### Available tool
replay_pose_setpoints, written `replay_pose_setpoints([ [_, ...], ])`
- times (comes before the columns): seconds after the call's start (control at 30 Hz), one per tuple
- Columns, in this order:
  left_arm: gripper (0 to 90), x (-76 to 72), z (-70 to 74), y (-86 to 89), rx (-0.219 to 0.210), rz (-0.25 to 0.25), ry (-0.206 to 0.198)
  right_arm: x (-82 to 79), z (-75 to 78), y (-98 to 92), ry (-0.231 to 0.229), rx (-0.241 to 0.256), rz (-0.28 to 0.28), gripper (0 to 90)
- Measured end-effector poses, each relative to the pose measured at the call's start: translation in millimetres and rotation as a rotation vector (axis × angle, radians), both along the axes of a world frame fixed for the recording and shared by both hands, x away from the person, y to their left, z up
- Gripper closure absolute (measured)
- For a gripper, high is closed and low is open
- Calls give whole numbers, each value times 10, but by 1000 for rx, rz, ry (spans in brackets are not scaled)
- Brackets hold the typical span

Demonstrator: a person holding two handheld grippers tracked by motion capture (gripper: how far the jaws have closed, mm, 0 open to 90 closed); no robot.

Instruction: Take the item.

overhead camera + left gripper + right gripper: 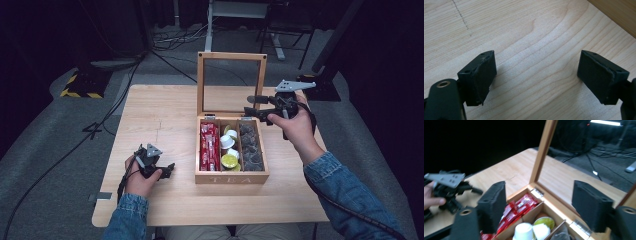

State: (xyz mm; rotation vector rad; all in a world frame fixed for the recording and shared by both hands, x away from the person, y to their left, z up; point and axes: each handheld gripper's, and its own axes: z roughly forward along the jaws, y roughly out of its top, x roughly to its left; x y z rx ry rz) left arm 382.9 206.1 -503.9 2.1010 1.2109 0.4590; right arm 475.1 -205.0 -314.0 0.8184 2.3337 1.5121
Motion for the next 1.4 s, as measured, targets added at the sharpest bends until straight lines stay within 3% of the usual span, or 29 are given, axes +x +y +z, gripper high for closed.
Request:
replay_pose_setpoints([
  [0.07,161,0,0,0,0,0,0,-30,-18,29,-18,-39,34,351],
  [0.17,160,1,0,1,1,0,0,-82,-63,90,-6,-30,67,392],
  [0.4,160,0,0,0,0,0,0,-148,-125,193,30,-51,76,437],
  [0.47,160,0,0,1,0,0,0,-171,-143,260,16,-82,85,441],
  [0.63,161,0,1,2,2,-1,1,-183,-184,356,8,-82,97,428],
  [0.73,160,0,0,1,-1,0,1,-201,-225,468,-49,-156,93,419],
  [0.83,160,0,0,1,-1,0,0,-194,-280,551,-14,-157,102,418],
  [0.93,160,1,0,1,0,0,0,-196,-310,601,-13,-166,109,419],
  [1.4,157,10,-1,3,-3,-4,1,-158,-659,901,118,-173,144,433],
])
